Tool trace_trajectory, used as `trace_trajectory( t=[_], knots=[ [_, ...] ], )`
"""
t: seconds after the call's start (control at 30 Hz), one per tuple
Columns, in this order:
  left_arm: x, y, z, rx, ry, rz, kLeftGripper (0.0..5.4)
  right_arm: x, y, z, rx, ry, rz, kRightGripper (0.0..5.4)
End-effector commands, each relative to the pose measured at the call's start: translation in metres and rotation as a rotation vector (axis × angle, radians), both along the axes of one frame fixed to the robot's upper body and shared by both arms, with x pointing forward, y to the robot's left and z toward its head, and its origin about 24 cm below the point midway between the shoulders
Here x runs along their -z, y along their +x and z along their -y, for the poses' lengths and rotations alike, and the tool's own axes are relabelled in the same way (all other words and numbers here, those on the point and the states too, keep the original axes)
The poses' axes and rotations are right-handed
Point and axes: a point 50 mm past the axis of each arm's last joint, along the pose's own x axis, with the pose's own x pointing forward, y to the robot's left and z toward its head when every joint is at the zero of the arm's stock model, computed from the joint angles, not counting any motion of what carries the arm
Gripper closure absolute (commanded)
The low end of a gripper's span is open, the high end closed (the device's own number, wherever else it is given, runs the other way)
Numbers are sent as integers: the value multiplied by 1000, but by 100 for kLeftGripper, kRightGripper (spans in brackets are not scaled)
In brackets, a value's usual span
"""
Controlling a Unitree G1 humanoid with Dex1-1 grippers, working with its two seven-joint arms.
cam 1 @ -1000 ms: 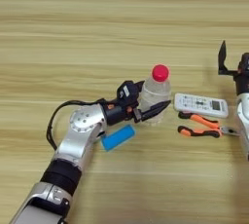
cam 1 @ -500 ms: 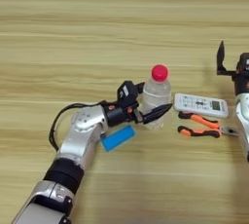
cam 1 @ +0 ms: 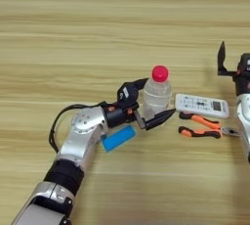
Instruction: Move the objects on the table
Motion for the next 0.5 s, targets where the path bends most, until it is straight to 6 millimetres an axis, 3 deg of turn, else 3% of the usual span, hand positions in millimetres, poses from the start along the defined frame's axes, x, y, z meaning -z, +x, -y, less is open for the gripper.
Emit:
trace_trajectory(
  t=[0.03, 0.37, 0.5],
  knots=[
    [-4, 0, 0, -6, -5, 50, 2, -5, 4, -3, -3, 6, 16, 0],
    [-20, 4, -4, -58, -87, 122, 2, -4, 4, -2, -3, 4, 14, 0],
    [-41, 4, -9, -70, -225, 170, 2, -4, 4, -2, -3, 4, 14, 0]
  ],
)
